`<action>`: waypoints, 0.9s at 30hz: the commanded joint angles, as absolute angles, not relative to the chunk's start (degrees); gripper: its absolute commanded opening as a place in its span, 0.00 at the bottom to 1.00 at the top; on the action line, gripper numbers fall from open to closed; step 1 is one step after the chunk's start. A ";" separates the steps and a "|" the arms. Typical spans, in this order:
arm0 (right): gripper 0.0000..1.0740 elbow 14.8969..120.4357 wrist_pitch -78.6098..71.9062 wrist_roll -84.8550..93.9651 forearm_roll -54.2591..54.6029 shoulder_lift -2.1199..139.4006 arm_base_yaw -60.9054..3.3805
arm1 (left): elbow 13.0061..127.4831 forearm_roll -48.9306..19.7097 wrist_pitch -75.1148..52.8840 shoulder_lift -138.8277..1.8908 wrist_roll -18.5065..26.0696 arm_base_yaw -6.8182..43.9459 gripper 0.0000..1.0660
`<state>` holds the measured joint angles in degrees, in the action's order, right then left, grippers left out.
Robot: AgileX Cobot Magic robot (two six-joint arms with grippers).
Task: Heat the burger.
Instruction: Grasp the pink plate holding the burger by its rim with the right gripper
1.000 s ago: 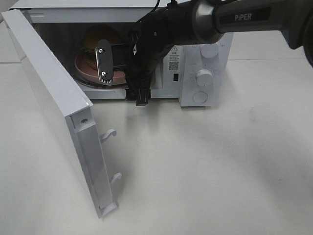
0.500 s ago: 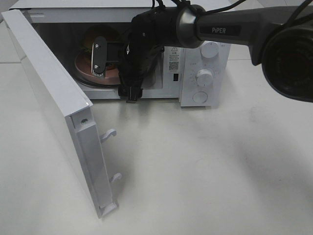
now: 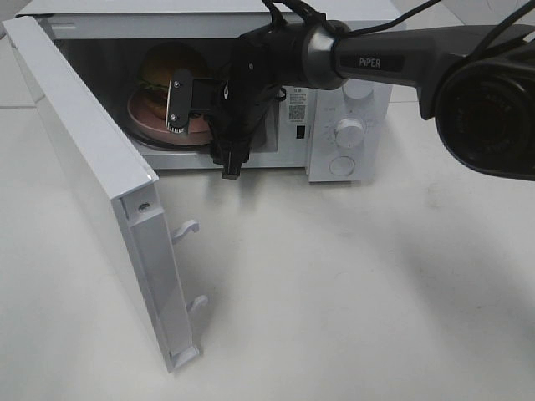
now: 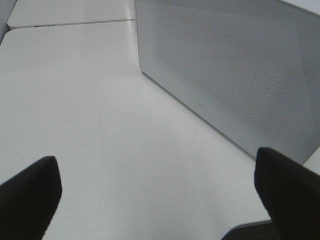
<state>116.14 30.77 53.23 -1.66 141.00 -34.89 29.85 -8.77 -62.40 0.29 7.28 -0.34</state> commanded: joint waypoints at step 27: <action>0.00 116.43 38.04 58.10 -2.35 139.80 -36.84 | 29.68 -9.11 -61.59 1.15 7.10 -0.46 0.92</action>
<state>116.60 33.86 58.44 -2.98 139.97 -36.27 29.85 -8.77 -62.40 0.29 7.28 -0.34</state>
